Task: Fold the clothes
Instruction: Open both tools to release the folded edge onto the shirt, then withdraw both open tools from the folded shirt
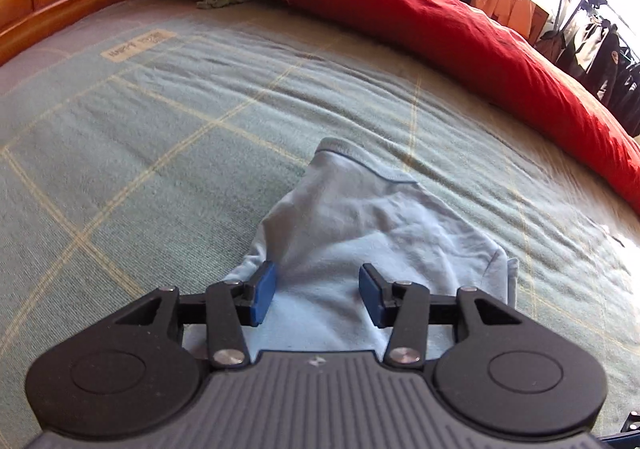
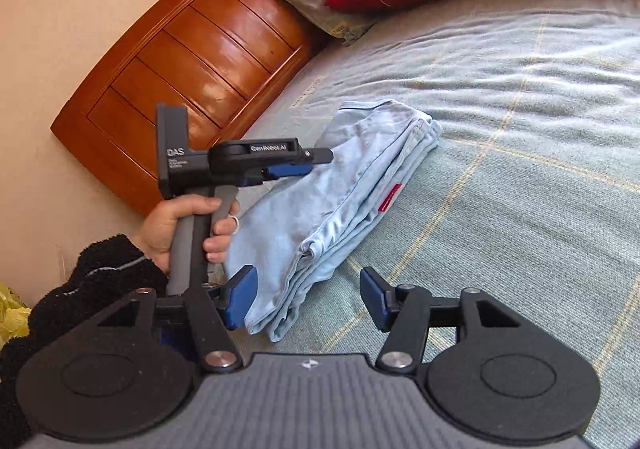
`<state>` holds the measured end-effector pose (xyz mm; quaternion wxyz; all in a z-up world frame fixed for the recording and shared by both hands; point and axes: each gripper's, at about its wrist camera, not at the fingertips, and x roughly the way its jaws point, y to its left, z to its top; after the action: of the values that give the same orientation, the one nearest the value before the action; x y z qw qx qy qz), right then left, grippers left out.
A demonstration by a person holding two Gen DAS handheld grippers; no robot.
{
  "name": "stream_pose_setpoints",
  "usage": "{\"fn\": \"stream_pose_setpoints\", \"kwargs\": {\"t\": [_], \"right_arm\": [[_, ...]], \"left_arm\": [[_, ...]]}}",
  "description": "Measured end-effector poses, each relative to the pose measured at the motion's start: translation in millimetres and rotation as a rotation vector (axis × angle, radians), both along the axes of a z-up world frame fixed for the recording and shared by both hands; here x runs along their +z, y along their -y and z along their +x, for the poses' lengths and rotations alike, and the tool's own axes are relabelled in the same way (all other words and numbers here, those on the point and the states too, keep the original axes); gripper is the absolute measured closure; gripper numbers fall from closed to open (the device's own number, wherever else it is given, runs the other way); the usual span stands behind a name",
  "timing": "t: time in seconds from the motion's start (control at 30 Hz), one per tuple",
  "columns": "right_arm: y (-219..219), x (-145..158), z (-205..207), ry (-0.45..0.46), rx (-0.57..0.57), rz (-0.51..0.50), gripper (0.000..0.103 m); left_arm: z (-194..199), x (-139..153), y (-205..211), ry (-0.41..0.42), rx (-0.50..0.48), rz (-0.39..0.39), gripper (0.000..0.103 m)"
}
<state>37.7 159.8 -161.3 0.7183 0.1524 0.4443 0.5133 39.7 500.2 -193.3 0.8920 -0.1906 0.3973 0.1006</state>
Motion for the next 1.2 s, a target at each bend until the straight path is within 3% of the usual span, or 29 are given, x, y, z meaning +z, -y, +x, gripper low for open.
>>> {"fn": "stream_pose_setpoints", "kwargs": {"t": [0.17, 0.3, 0.43, 0.53, 0.67, 0.8, 0.9, 1.1, 1.2], "right_arm": [[-13.6, 0.9, 1.8, 0.033, 0.026, -0.009, 0.039], [-13.3, 3.9, -2.7, 0.047, 0.044, -0.006, 0.039], [-12.3, 6.9, -5.6, 0.066, 0.053, -0.022, 0.039], [-12.6, 8.3, -6.2, 0.079, 0.052, -0.04, 0.039], [-16.6, 11.9, -5.1, 0.112, 0.062, -0.073, 0.039], [-27.5, 22.2, 6.8, 0.205, 0.091, -0.122, 0.039], [-49.3, 28.4, 30.9, 0.275, 0.113, -0.165, 0.038], [-116.7, 28.4, 78.6, 0.382, 0.256, -0.192, 0.034], [-145.8, 20.1, 88.7, 0.413, 0.323, -0.168, 0.03]], "left_arm": [[-23.9, 38.4, 9.0, 0.045, -0.002, 0.043, 0.056], [-73.0, 57.8, 15.7, 0.146, -0.025, -0.029, 0.043], [-112.5, 41.0, 17.4, 0.159, 0.022, -0.068, 0.044], [-119.5, 6.7, 10.4, 0.124, 0.041, -0.165, 0.044], [-118.3, 15.9, 15.1, 0.14, 0.036, -0.141, 0.044], [-129.1, 34.8, 35.2, 0.174, -0.03, -0.032, 0.038], [-131.6, 20.1, 43.8, 0.109, -0.033, 0.014, 0.037], [-150.0, 25.2, 54.5, 0.208, -0.029, 0.069, 0.034], [-148.0, 17.9, 48.8, 0.194, -0.013, 0.063, 0.032]]}}
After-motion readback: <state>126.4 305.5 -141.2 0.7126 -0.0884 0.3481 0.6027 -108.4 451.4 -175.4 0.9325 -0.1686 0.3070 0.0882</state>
